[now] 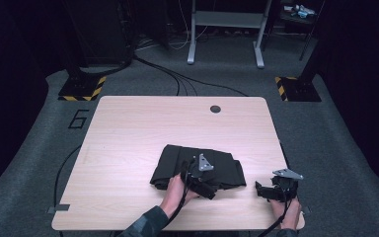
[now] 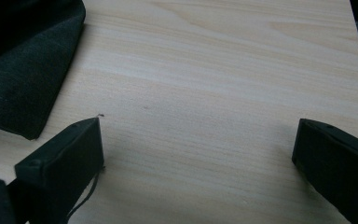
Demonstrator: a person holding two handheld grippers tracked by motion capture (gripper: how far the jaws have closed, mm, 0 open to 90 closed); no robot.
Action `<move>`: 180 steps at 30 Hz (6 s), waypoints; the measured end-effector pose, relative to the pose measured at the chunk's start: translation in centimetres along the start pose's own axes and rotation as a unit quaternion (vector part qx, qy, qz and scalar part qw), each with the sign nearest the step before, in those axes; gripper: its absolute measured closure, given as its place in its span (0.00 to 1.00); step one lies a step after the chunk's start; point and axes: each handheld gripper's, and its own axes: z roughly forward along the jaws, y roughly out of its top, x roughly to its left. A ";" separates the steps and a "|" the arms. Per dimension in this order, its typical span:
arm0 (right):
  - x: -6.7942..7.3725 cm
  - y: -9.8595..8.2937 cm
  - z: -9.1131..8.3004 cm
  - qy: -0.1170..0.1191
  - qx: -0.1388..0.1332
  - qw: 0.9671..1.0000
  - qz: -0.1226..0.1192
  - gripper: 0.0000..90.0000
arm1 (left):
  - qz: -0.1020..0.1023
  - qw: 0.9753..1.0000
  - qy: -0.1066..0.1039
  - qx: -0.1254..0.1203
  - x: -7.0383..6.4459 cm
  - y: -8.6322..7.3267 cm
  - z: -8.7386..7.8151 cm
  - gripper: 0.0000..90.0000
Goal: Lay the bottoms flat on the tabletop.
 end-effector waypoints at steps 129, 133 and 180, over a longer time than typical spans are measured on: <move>0.0 0.0 0.0 -0.002 -0.002 1.000 0.004 0.03 | -0.136 0.965 0.127 -0.184 14.0 -4.8 -17.4 0.85; 0.0 0.0 0.0 -0.002 -0.002 1.000 0.004 0.03 | -0.159 0.958 0.141 -0.193 14.8 -6.3 -18.1 0.85; 14.1 7.0 3.6 0.133 0.053 0.987 -0.078 0.03 | -0.310 0.936 0.166 -0.014 23.7 -19.4 -13.8 0.34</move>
